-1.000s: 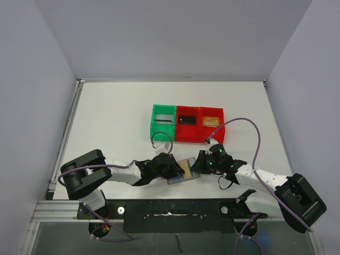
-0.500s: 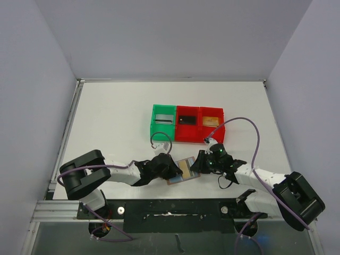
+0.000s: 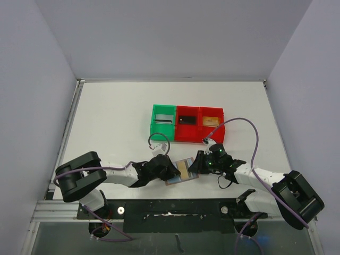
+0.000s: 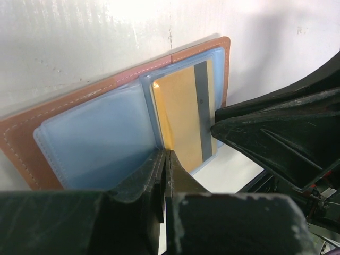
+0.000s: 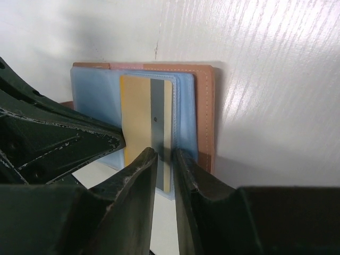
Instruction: Take the credit cards out of the card holder
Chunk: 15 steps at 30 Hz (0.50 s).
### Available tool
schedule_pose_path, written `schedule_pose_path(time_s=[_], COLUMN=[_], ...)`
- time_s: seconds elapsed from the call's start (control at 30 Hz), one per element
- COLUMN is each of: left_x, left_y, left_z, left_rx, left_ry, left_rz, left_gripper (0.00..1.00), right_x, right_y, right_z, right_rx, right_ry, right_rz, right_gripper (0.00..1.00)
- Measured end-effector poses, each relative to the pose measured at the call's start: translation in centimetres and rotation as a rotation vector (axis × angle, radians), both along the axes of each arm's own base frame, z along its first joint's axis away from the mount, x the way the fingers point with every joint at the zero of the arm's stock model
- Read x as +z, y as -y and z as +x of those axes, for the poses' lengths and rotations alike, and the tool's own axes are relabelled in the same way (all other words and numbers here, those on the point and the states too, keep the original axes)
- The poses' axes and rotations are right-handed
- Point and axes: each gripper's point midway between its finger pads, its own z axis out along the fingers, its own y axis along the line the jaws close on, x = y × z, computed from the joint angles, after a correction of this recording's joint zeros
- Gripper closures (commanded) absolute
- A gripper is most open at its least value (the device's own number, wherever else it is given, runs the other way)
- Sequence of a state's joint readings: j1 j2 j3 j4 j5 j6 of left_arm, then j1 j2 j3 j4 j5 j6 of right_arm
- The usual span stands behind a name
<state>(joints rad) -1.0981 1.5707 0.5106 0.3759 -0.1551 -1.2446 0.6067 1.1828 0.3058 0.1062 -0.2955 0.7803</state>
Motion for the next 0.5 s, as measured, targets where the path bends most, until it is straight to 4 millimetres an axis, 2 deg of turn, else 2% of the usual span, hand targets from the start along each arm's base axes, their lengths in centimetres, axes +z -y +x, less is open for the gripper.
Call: schedule_pose_path(time_s=[0.33,0.5], left_x=[0.27,0.59], left_y=[-0.94,-1.08], left_z=[-0.44,-0.47], left_rx=[0.002,0.003], left_ry=[0.000,0.003], left_rz=[0.006,0.006], left_gripper=[1.00,1.00], right_x=[-0.10,-0.18], right_y=[-0.14,-0.10], right_z=[-0.85,-1.03], right_rx=[0.028,0.031], right_ry=[-0.033,-0.041], right_rz=[0.009,0.008], right_gripper=[0.86,0.86])
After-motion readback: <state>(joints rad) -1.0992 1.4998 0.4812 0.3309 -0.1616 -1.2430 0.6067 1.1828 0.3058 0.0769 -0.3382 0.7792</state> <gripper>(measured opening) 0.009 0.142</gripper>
